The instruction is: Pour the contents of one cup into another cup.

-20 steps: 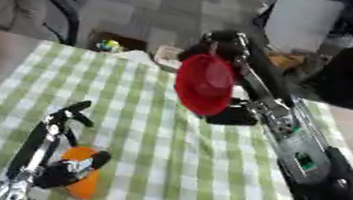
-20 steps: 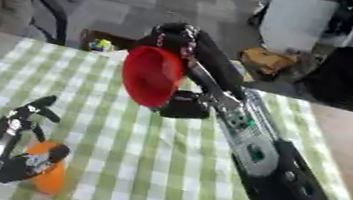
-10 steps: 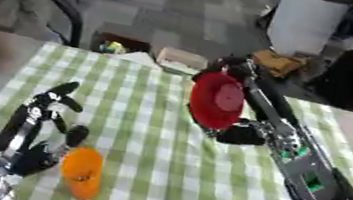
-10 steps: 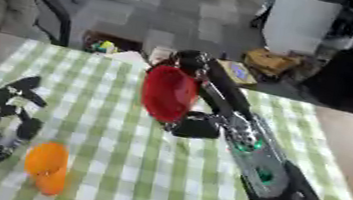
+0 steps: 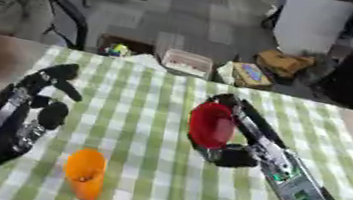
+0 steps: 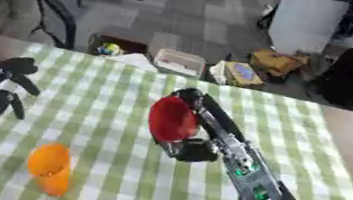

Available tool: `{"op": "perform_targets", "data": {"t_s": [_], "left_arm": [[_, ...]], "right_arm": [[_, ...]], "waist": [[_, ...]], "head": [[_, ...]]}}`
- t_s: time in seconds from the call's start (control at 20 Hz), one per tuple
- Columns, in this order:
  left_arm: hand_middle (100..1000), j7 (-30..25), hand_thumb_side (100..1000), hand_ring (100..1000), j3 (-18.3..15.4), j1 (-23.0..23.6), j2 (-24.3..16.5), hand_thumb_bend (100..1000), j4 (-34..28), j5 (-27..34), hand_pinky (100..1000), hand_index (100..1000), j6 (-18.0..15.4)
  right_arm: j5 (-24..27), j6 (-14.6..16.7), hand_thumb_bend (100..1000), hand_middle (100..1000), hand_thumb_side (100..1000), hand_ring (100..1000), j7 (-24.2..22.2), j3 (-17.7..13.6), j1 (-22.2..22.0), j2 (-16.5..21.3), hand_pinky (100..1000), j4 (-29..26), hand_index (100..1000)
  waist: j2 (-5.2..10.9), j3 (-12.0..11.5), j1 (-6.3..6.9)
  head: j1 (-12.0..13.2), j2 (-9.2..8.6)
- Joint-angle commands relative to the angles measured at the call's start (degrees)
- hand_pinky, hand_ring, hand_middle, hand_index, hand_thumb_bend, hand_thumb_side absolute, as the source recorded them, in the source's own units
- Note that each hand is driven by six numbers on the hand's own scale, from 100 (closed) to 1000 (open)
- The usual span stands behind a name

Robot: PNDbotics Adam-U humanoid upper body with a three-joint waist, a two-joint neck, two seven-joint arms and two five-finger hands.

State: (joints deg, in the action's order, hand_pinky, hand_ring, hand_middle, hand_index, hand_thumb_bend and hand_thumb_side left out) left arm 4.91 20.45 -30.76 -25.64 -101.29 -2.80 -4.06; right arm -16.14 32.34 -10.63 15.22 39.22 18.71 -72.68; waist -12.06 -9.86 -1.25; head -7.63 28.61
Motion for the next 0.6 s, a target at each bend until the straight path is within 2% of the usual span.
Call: {"op": "perform_targets", "data": {"t_s": [0.05, 0.15, 0.25, 0.4, 0.6], "left_arm": [[558, -1.94, 906, 905, -0.87, -0.51, -1.3, 593, -3.0, 3.01, 398, 913, 0.98], [556, -2.72, 912, 905, -0.87, -0.49, -1.26, 586, -3.54, 4.73, 398, 914, 1.45], [554, -3.43, 918, 904, -0.89, -0.48, -1.29, 580, -3.83, 6.59, 397, 915, 1.86], [551, -4.18, 926, 903, -1.0, -0.41, -1.35, 571, -3.91, 8.89, 396, 916, 2.32], [548, -4.58, 931, 902, -1.03, -0.17, -1.29, 568, -3.79, 9.63, 395, 917, 2.6]], "right_arm": [[-2.28, 1.18, 150, 273, 209, 291, -2.44, 0.04, 0.52, -1.55, 350, 3.93, 726], [-3.79, 2.56, 269, 338, 294, 381, -3.23, -0.17, 0.56, -2.72, 394, 6.34, 766], [-5.6, 4.09, 458, 426, 414, 487, -3.63, -0.32, 0.56, -3.62, 491, 7.98, 817], [-8.38, 5.95, 669, 559, 518, 626, -3.63, -0.62, 0.47, -4.23, 654, 9.37, 904], [-11.24, 7.49, 737, 681, 566, 737, -2.35, -1.44, 0.28, -4.37, 759, 10.53, 955]], "waist": [[1.05, -0.04, 0.38], [1.03, 0.05, 0.5], [1.04, 0.1, 0.59], [1.09, 0.15, 0.7], [1.14, 0.29, 0.76]], "head": [[-0.34, -0.11], [-0.41, -0.02], [-0.47, 0.05], [-0.54, 0.13], [-0.46, 0.09]]}}
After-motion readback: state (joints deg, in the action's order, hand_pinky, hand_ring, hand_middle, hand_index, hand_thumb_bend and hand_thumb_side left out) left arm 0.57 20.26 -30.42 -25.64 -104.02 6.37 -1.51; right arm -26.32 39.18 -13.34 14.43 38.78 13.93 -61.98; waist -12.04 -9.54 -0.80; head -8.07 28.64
